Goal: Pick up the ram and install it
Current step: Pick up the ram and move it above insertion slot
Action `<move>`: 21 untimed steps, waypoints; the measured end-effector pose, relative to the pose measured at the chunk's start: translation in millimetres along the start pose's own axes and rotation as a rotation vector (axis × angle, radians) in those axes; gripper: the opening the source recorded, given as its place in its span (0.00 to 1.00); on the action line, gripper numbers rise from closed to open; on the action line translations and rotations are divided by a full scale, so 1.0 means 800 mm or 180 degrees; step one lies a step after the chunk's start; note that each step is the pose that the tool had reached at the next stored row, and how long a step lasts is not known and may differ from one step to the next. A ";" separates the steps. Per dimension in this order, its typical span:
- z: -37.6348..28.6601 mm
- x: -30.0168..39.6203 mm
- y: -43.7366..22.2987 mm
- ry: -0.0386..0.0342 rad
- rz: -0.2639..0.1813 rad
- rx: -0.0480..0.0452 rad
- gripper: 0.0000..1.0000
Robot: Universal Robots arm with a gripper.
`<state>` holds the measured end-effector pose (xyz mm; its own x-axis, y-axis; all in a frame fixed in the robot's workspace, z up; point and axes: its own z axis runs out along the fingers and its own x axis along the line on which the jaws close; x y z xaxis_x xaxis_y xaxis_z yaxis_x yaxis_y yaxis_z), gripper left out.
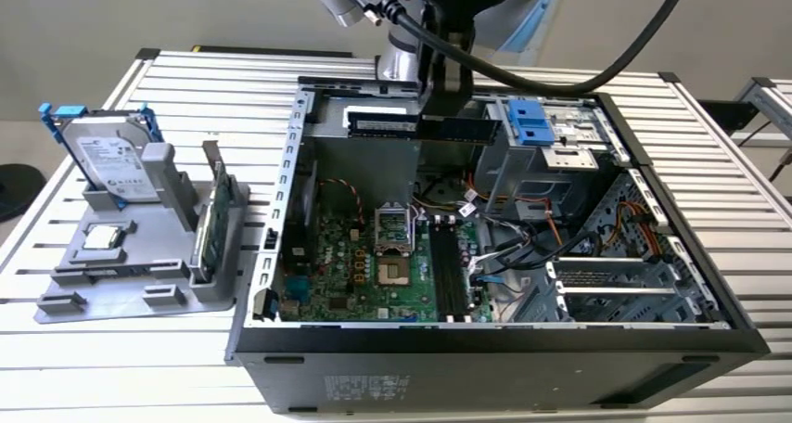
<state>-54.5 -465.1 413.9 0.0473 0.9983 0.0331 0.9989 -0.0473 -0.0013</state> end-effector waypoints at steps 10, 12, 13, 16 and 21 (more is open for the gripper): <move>0.0134 0.0020 0.0064 0.0000 0.0000 0.0000 0.00; 0.0158 0.0024 0.0073 0.0000 0.0000 0.0000 0.00; 0.0170 0.0026 0.0078 0.0000 0.0000 0.0000 0.00; 0.0206 0.0034 0.0092 0.0000 0.0000 0.0000 0.00; 0.0265 0.0046 0.0111 0.0000 0.0000 0.0000 0.00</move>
<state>-45.4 -461.1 392.8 0.0474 0.9983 0.0331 0.9989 -0.0474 -0.0013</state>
